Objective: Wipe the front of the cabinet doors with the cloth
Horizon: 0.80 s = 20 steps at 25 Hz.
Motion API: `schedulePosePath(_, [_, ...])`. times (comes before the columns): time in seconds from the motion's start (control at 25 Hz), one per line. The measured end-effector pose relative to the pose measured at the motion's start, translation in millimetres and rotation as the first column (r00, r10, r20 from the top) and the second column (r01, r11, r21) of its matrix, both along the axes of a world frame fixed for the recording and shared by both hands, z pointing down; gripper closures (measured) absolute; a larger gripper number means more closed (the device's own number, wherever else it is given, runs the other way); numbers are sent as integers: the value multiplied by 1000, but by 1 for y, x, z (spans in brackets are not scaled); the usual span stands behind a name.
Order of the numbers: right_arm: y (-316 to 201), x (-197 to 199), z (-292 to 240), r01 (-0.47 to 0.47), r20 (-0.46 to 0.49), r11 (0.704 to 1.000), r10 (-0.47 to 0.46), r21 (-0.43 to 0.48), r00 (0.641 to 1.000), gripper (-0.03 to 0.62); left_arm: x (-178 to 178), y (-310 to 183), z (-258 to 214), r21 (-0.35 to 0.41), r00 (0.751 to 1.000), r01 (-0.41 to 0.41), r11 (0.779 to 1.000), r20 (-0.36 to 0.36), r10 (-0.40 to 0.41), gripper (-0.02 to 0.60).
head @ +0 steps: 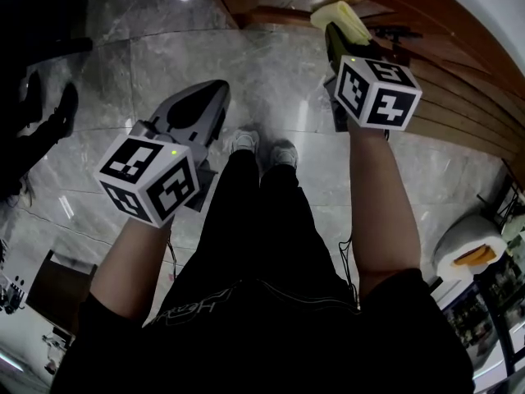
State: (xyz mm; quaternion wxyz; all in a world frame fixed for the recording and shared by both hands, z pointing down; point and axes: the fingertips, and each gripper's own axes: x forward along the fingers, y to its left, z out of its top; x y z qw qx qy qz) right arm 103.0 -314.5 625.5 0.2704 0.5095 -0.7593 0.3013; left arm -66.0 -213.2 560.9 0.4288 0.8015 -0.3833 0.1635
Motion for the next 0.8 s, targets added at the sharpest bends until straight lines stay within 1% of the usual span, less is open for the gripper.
schedulePosePath(0.32, [10,37,1,-100,11,995,100,1,995,553,15,3,0,2,1000,-28,1000,11,28,575])
schedulePosePath(0.64, [23,65,2,-147,-5,989,147,10,989,553,35,10,-1,6,998,-62,998,12,62,575])
schedulePosePath(0.8, [35,72,4,-146,-26,989,147,17,989,553,41,12,-1,11,997,-78,997,18,78,575])
